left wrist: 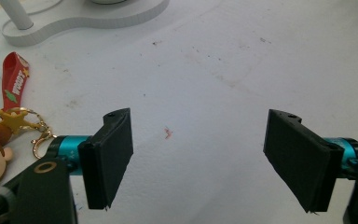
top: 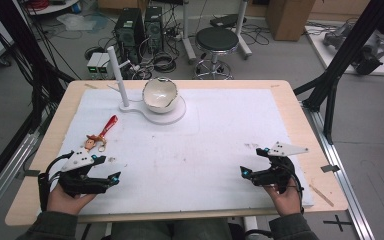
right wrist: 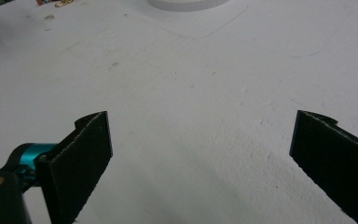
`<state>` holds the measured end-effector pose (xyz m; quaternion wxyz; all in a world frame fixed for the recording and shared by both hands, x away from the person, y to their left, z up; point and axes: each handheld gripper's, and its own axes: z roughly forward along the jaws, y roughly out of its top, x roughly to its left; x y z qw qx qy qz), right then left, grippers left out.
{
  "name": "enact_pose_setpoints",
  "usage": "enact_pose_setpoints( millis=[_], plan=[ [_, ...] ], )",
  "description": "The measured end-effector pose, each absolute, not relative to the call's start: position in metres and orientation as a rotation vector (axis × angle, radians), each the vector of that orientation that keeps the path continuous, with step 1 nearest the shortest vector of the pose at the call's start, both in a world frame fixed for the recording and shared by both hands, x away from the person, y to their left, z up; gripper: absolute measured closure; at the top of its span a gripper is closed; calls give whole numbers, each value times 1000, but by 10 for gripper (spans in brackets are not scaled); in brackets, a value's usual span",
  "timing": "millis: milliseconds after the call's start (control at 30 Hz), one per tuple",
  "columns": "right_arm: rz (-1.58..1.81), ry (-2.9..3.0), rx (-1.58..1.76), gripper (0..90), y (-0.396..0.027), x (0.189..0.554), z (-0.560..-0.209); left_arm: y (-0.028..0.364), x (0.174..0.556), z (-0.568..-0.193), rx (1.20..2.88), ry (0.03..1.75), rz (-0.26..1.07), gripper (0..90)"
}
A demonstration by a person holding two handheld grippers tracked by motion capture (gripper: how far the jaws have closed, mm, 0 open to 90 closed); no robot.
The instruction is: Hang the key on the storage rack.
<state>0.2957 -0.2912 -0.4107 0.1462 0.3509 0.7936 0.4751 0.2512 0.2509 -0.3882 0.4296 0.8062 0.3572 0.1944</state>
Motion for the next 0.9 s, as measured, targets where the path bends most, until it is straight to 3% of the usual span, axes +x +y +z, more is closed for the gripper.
enact_pose_setpoints(
  millis=[900],
  plan=[
    [1370, 2289, 986, 46, -286, 297, -408, 257, 259, -376, 1996, 871, 457, 263]
  ],
)
